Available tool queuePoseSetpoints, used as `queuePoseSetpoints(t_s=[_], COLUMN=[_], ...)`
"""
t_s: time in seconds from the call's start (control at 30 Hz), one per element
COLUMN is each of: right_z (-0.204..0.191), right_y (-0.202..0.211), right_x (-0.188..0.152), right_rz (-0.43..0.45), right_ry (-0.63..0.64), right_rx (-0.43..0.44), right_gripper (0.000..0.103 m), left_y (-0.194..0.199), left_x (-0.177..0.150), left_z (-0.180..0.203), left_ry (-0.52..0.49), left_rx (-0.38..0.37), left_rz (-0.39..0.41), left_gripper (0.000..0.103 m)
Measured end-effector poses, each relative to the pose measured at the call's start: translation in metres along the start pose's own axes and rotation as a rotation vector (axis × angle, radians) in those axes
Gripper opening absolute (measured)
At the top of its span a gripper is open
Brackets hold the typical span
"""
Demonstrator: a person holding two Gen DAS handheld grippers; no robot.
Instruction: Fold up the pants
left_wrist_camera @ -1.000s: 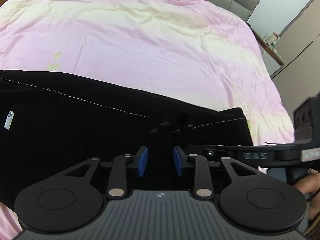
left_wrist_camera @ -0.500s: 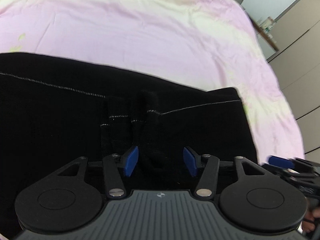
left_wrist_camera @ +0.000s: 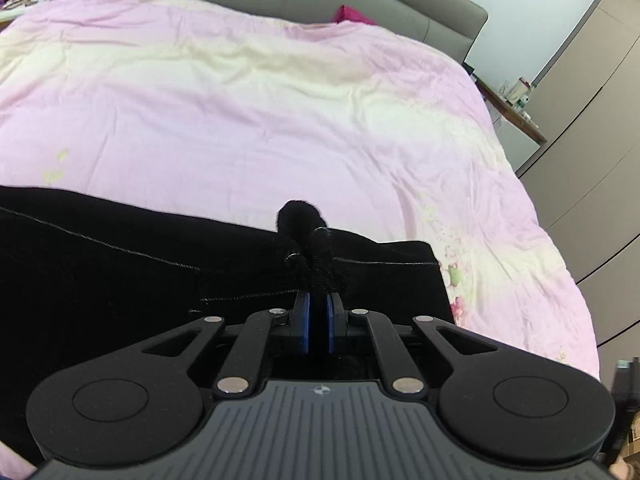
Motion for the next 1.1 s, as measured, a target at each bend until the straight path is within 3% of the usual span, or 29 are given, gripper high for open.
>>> queuePoseSetpoints(t_s=[0.13,0.2,0.3,0.4,0.57,0.67,0.73,0.83,0.9,1.0,1.1], right_z=[-0.008,-0.013,-0.018,-0.022,-0.019,-0.014,-0.01,-0.005,-0.004,0.0,0.003], right_y=[-0.007,-0.011,-0.018,-0.022,-0.037,-0.027,-0.018,-0.004,0.003,0.01,0.01], right_x=[0.006,0.007,0.004,-0.006,-0.022,-0.025,-0.023,-0.016,-0.01,0.005,0.017], right_rz=[0.012,0.016,-0.005,-0.038,-0.136,-0.116,-0.111,-0.079,-0.05,-0.01,0.009], right_ry=[0.051,0.081,0.116,0.151,0.116,0.091,0.067,0.041,0.021,0.004,-0.004], right_rx=[0.007,0.005,-0.022,-0.039,0.001,0.013,0.038,0.081,0.104,0.099,0.072], right_gripper=[0.037,0.02,0.004,0.0,0.0,0.0,0.001,0.013,0.033,0.037,0.039], left_y=[-0.014,-0.036,-0.06,-0.071,-0.069,-0.058,-0.048,-0.029,-0.02,-0.023,-0.043], left_x=[-0.007,-0.015,-0.03,-0.035,-0.038,-0.041,-0.044,-0.04,-0.033,-0.02,-0.013], left_z=[-0.029,-0.045,-0.061,-0.066,-0.061,-0.072,-0.081,-0.088,-0.091,-0.092,-0.096], left_ry=[0.009,0.015,0.027,0.008,-0.117,-0.153,-0.105,0.023,0.082,0.121,0.149], left_rx=[0.054,0.087,0.113,0.144,0.229,0.345,0.265,0.094,0.02,-0.036,-0.038], left_rz=[-0.07,-0.129,-0.185,-0.196,-0.207,-0.22,-0.229,-0.163,-0.108,-0.08,-0.098], left_gripper=[0.007,0.004,0.003,0.004,0.007,0.011,0.015,0.045,0.068,0.081,0.083])
Point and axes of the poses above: each gripper's, at about its wrist camera, not at the fingertips, and y roughly against the way its jaws point, z to its right, x to its top, the point moved 7 cm from there along -y, roughly the way its jaws point, and after that the axes turned 11 degrees about -z, right-handed, at the moved point
